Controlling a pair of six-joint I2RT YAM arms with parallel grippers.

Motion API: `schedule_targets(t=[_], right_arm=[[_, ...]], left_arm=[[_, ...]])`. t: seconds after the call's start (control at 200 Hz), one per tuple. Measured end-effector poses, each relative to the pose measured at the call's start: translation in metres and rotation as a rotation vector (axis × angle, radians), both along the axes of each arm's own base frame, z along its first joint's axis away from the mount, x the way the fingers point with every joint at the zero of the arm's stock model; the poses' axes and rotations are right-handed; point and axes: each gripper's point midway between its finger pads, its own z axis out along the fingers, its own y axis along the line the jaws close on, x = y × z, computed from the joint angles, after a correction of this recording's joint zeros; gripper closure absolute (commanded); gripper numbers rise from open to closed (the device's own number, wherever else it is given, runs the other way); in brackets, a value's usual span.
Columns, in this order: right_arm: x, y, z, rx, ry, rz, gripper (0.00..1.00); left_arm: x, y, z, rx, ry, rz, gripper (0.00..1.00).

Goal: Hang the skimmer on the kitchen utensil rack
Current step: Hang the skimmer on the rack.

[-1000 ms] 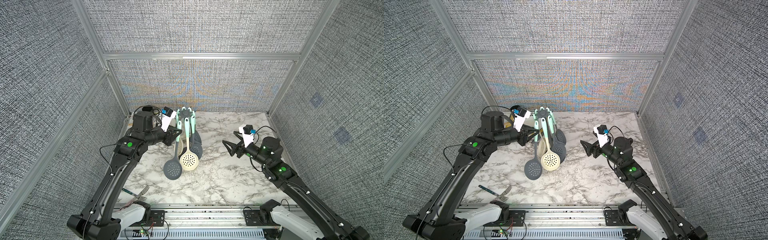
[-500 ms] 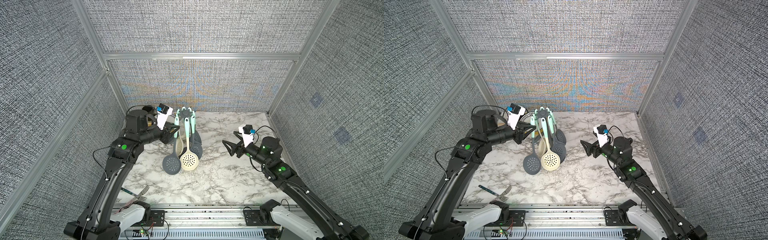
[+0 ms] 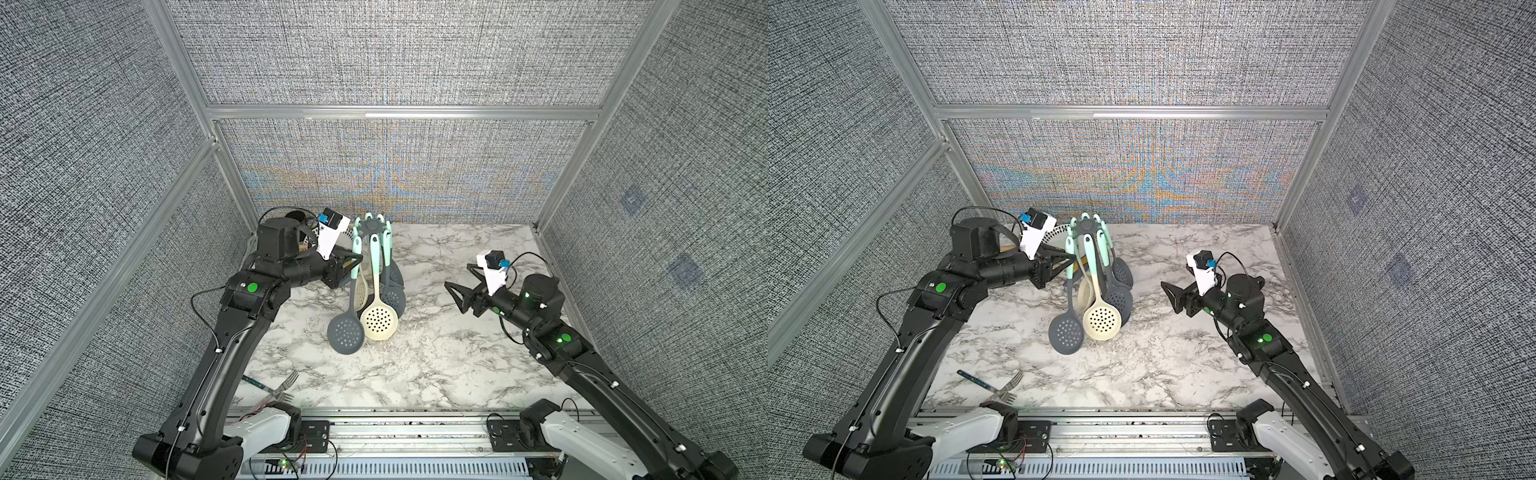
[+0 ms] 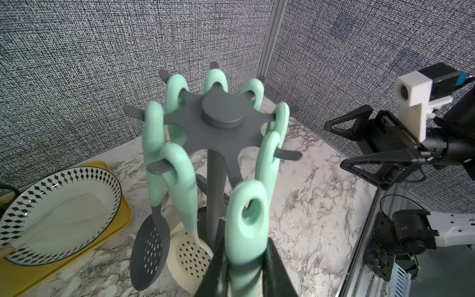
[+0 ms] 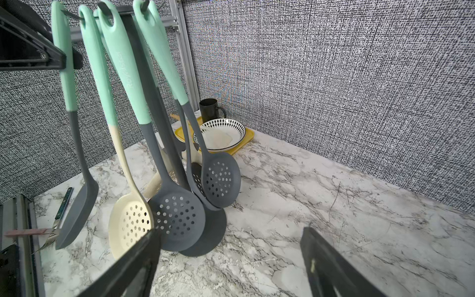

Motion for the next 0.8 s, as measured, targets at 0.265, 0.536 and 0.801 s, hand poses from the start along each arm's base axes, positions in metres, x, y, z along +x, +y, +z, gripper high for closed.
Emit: schedule_targets(t=[0.265, 0.536, 0.801], right_arm=[[0.000, 0.000, 0.000, 0.001, -0.001, 0.000, 0.12], [-0.001, 0.000, -0.001, 0.000, 0.001, 0.000, 0.12], [-0.001, 0.000, -0.001, -0.001, 0.002, 0.000, 0.12]], left_arm=[[0.006, -0.002, -0.003, 0.009, 0.015, -0.002, 0.99], [0.010, -0.005, -0.007, 0.013, 0.037, -0.010, 0.99], [0.015, -0.008, -0.012, 0.010, 0.044, -0.018, 0.64]])
